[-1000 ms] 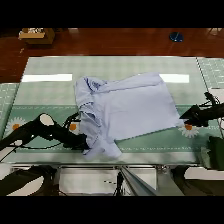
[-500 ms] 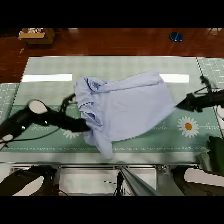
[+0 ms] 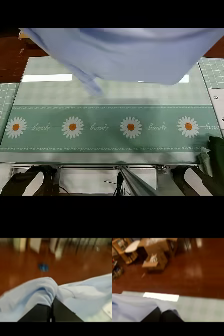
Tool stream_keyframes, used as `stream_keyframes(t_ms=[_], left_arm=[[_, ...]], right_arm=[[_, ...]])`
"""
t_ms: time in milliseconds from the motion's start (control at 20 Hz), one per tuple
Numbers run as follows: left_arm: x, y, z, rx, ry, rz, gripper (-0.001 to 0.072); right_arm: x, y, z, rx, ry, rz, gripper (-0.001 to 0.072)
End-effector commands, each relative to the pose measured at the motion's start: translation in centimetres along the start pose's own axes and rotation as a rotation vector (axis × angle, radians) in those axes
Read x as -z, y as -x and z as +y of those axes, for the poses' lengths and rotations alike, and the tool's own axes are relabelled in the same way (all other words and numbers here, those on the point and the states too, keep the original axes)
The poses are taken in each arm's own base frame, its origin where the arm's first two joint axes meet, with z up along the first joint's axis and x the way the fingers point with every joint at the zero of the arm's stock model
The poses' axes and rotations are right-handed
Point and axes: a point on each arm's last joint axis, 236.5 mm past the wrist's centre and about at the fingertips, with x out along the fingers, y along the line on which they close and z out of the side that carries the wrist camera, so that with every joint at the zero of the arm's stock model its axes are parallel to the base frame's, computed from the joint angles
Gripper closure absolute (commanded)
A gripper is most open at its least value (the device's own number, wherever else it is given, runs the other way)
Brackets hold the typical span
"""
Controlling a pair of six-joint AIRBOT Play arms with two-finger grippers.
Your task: Fold the shirts.
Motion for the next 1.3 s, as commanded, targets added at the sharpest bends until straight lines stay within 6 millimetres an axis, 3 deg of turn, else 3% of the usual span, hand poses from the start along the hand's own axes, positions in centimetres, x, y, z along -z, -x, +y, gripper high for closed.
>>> stream_keyframes(t_ms=[0, 200, 300, 400, 550, 700, 800, 850, 950, 1100, 1250], left_arm=[[-9.5, 7.5, -6.6, -0.005, -0.197, -0.275, 0.0681], [-11.7, 13.4, -12.0, -0.001, -0.317, -0.397, 0.0681], [-11.2, 16.0, -13.9, -0.019, -0.369, -0.419, 0.0681], [-9.7, 18.0, -15.1, -0.047, -0.397, -0.394, 0.0682], [-5.6, 19.3, -12.9, -0.192, -0.324, -0.24, 0.0682], [-0.2, 19.0, -8.7, -0.35, -0.274, 0.01, 0.0682], [2.1, 17.9, -6.1, -0.41, -0.22, 0.107, 0.0682], [3.3, 16.8, -4.6, -0.422, -0.181, 0.151, 0.0682], [6.6, 13.9, -1.7, -0.391, -0.074, 0.252, 0.0681], [10.4, 7.6, 1.5, -0.238, 0.108, 0.269, 0.0681], [13.1, 1.8, 6.3, -0.155, 0.278, 0.183, 0.0681]], right_arm=[[-7.2, 6.9, 9.1, 0.016, 0.16, -0.266, 0.0685], [-8.6, 12.2, 12.6, 0.159, 0.237, -0.348, 0.0685], [-7.7, 13.9, 13.2, 0.229, 0.254, -0.327, 0.0685], [-5.3, 14.9, 13.0, 0.289, 0.246, -0.251, 0.0685], [-0.5, 16.2, 11.1, 0.41, 0.224, -0.072, 0.0685], [3.8, 18.3, 6.9, 0.588, 0.193, 0.137, 0.0685], [6.7, 18.6, 4.5, 0.634, 0.134, 0.296, 0.0685], [6.9, 17.8, 4.0, 0.615, 0.117, 0.325, 0.0685], [8.3, 15.1, 2.4, 0.539, 0.054, 0.422, 0.0685], [10.6, 10.2, -1.2, 0.405, -0.082, 0.574, 0.0685], [11.8, 5.4, -7.1, 0.372, -0.215, 0.646, 0.0686]])
